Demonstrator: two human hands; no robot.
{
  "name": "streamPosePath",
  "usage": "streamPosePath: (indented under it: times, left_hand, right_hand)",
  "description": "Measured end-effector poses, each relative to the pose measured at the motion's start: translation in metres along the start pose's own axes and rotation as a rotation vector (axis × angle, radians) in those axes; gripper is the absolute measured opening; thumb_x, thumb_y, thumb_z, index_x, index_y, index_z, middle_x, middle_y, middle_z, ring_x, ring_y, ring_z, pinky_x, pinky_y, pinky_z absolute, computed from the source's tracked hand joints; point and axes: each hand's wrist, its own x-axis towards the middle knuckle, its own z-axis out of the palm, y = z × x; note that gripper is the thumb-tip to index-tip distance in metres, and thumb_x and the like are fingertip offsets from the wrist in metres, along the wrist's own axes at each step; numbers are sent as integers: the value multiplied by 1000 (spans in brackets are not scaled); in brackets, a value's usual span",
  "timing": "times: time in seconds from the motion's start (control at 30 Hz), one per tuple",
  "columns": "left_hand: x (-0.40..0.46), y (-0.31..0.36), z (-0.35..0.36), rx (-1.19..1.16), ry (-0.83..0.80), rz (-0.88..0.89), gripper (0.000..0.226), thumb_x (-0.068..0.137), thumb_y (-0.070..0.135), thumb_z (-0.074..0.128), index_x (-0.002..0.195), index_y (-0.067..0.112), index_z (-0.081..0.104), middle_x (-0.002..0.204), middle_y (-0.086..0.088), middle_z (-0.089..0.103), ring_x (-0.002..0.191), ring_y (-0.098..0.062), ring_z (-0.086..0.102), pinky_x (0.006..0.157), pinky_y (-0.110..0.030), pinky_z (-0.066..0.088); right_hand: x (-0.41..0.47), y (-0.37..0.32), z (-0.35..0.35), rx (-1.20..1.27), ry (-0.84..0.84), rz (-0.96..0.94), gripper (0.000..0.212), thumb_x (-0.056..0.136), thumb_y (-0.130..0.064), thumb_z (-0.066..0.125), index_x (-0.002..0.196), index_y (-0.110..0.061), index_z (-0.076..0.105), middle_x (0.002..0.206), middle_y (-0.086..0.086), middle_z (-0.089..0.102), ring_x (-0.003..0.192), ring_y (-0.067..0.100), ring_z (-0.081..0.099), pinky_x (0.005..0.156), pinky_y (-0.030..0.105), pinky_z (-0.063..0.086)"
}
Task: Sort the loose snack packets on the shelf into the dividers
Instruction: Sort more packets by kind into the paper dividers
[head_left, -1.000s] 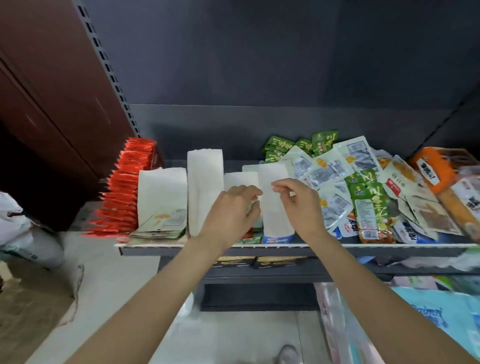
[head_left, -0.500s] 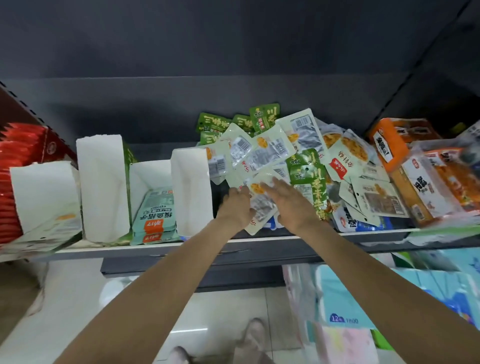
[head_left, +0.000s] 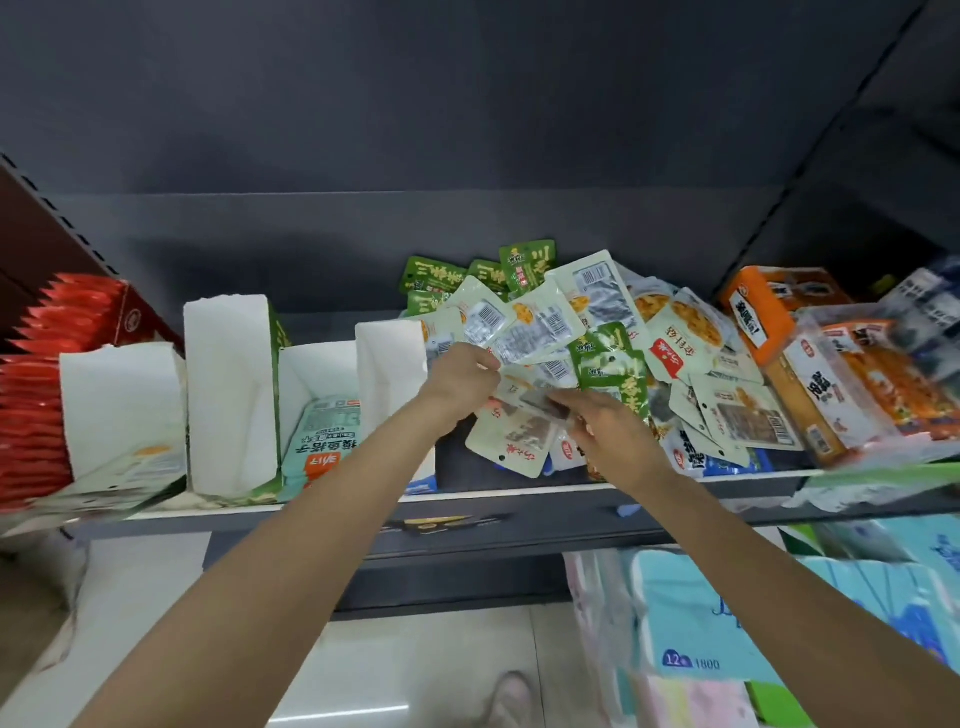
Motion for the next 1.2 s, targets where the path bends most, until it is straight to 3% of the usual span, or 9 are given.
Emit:
streamPosePath:
  times: [0.1,0.23,0.33,0.47,0.63,0.73,0.83,0.97,1.2]
  left_hand:
    - [-29,10,-33,-439,-13,-10,23,95,3,45,105,-2,65,96,-10,62,61,-10,62,58,-17,55]
    - [-67,2,-85,-612,36,100,33,94,9,33,83,8,64,67,-1,67,54,-12,57,53,-22,41]
    - [-90,-24,-126,-414,167,265,25,91,5,41,82,10,63,75,1,61,64,-11,51,57,-22,38]
    - [-115,-72,-184,-52,325,456,15,89,24,61,98,12,66,98,3,62,83,-9,58,73,-23,48]
    - [-149,-130,-256,-5,494,492,13,88,24,64,95,13,66,90,3,69,84,-15,63,75,-27,50]
    - [-160,-160,-286,41,564,454,17,86,27,66,89,10,64,86,1,69,83,-18,63,77,-35,50]
    - [-169,-177,-306,131,637,466,24,84,26,69,106,21,59,99,11,64,93,-8,56,80,-20,44]
    - [-171,-193,-320,230,571,548,25,85,15,67,109,19,61,103,8,65,95,-8,60,86,-26,48]
    - [-157,-218,-326,590,568,627,18,91,14,60,105,14,71,102,-1,70,89,-24,66,80,-42,54]
  right_hand:
    - [0,-30,-13,112,250,-19,27,95,-12,50,118,-7,63,102,8,68,89,23,61,76,26,48]
    - [8,-92,-29,225,288,13,21,98,-16,45,96,-5,63,85,0,56,72,11,49,62,24,36]
    - [18,-140,-25,335,219,5,21,98,-20,45,86,-5,57,93,6,62,77,14,57,64,31,48]
    - [32,-212,-4,472,148,1,24,95,-18,53,103,0,66,106,8,69,90,15,64,77,36,54]
    - [45,-301,33,507,98,-66,26,92,-16,58,113,-4,66,119,7,65,102,17,65,84,28,54]
    - [53,-339,56,470,77,-81,28,91,-21,58,110,-2,68,116,8,67,100,21,65,83,33,55]
    - [60,-362,74,470,48,-73,27,92,-18,57,113,-3,66,117,9,66,101,21,65,81,21,52]
    - [64,-375,96,448,-40,-47,30,93,-14,55,120,-4,62,123,9,62,109,22,61,93,24,46]
    - [67,-383,102,396,23,-89,23,92,-10,55,113,-5,66,115,10,65,102,21,60,88,20,47]
